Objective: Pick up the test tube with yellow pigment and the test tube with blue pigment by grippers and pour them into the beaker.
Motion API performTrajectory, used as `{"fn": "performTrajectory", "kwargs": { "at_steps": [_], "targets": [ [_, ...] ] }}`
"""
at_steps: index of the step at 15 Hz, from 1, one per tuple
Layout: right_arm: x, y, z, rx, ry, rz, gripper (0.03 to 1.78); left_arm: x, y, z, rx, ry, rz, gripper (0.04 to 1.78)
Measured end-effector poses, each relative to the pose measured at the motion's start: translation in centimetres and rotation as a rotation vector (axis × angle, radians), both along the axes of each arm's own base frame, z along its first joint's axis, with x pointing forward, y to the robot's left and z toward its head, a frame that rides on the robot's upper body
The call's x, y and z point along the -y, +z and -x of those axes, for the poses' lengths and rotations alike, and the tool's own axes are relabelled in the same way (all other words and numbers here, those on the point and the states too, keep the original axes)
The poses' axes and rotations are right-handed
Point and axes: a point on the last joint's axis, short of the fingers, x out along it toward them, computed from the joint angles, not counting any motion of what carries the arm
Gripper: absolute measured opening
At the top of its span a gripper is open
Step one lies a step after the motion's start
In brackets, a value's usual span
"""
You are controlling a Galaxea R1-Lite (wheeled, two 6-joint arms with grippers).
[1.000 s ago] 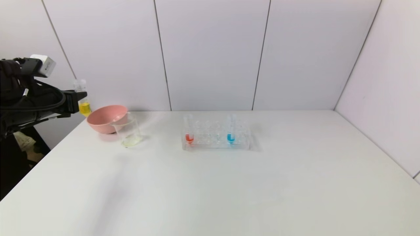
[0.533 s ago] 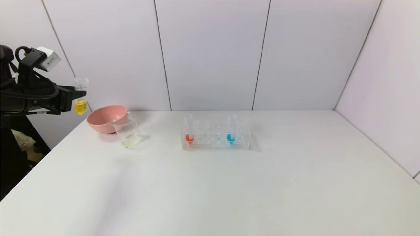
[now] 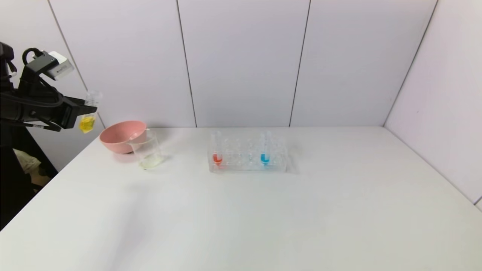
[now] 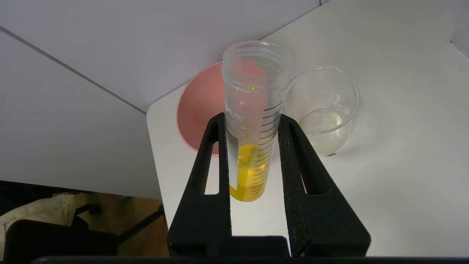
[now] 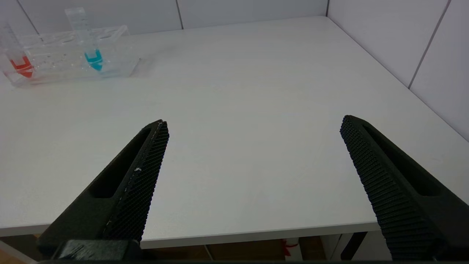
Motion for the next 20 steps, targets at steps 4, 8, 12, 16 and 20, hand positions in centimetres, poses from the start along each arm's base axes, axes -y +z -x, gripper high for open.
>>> {"fn": "performTrajectory", "kwargs": {
  "at_steps": [4,8,12,16,20],
  "targets": [
    [0.0,0.0,0.0,0.0,0.0,0.0,1.71,-0.4,1.5,-0.5,-0.026,-0.068,-0.123,0.42],
    [0.0,0.0,0.0,0.0,0.0,0.0,1.71,-1.1,2.2,-2.8,-0.006,-0.24,-0.285,0.42],
    [0.0,0.0,0.0,0.0,0.0,0.0,1.71,-1.7,1.0,-4.8,-0.018,-0.355,-0.413,0.42],
    [0.0,0.0,0.0,0.0,0.0,0.0,1.71,-2.1,0.6,-5.7,-0.027,-0.431,-0.524,0.42],
    [0.0,0.0,0.0,0.0,0.0,0.0,1.71,-2.2,0.4,-6.0,-0.031,-0.497,-0.626,0.42]
  ]
}}
